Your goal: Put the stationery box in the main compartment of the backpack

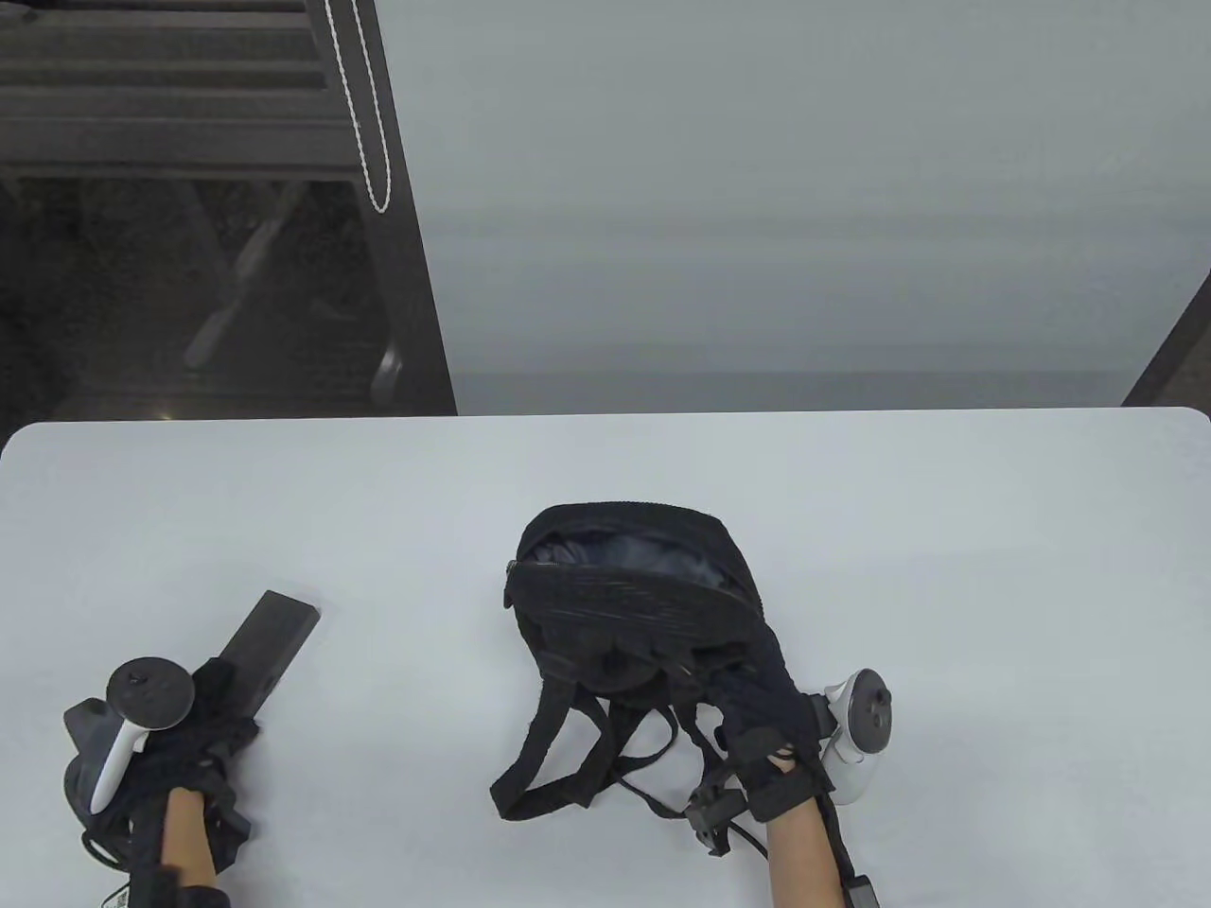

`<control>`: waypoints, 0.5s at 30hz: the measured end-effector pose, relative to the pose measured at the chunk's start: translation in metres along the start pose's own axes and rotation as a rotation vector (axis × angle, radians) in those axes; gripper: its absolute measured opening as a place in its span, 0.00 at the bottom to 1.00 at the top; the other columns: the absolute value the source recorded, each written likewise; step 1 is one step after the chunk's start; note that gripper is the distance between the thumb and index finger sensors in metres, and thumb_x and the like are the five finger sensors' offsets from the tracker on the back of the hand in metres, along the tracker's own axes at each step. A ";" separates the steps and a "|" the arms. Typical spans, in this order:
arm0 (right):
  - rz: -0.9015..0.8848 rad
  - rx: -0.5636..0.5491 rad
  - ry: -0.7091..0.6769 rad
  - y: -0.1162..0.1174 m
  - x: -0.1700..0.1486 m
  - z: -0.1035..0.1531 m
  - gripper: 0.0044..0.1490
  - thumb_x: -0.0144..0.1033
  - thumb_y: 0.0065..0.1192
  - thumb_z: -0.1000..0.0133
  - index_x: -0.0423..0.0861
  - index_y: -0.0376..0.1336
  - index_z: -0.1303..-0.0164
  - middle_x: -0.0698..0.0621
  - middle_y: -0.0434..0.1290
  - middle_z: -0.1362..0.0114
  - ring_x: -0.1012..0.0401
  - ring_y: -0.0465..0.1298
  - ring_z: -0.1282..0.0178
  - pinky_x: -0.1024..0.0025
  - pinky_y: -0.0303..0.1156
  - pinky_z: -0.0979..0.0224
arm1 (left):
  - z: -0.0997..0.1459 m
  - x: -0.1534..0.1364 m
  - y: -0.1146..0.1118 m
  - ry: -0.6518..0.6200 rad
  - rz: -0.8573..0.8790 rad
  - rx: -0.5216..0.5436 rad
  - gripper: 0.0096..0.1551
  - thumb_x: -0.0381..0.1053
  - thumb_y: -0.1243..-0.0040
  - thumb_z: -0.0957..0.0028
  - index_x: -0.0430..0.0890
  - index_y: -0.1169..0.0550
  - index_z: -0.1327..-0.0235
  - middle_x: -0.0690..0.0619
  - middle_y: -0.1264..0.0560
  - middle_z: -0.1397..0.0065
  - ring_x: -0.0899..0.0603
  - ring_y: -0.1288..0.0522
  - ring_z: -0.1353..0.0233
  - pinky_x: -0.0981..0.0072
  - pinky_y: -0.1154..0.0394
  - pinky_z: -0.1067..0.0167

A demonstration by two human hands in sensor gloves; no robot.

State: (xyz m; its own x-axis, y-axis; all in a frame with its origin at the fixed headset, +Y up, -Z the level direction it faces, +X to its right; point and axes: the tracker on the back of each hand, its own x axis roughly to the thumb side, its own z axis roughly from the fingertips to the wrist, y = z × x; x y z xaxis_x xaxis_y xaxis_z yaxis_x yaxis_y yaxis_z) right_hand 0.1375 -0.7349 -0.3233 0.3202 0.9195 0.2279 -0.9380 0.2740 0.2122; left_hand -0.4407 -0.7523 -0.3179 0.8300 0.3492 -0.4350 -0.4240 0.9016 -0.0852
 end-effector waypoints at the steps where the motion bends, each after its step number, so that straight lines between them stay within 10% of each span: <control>1: -0.003 0.000 0.000 0.000 0.000 0.000 0.31 0.35 0.71 0.41 0.61 0.60 0.30 0.50 0.63 0.20 0.50 0.77 0.36 0.56 0.78 0.37 | 0.000 0.001 -0.001 -0.023 0.011 0.009 0.43 0.49 0.22 0.45 0.63 0.34 0.21 0.46 0.43 0.14 0.25 0.37 0.20 0.20 0.42 0.31; 15: -0.020 -0.011 0.005 -0.003 0.001 0.001 0.31 0.35 0.71 0.41 0.60 0.60 0.29 0.50 0.63 0.20 0.50 0.77 0.36 0.56 0.78 0.37 | 0.017 0.029 0.011 -0.359 0.385 0.273 0.29 0.49 0.20 0.47 0.50 0.20 0.33 0.40 0.34 0.24 0.21 0.36 0.27 0.29 0.24 0.41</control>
State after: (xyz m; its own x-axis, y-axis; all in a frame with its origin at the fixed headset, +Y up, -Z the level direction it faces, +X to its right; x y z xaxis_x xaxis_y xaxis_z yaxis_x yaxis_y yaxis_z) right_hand 0.1404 -0.7349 -0.3226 0.3386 0.9152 0.2186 -0.9328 0.2959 0.2059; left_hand -0.4154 -0.7278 -0.3167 0.7258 0.6858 -0.0544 -0.6499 0.7094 0.2726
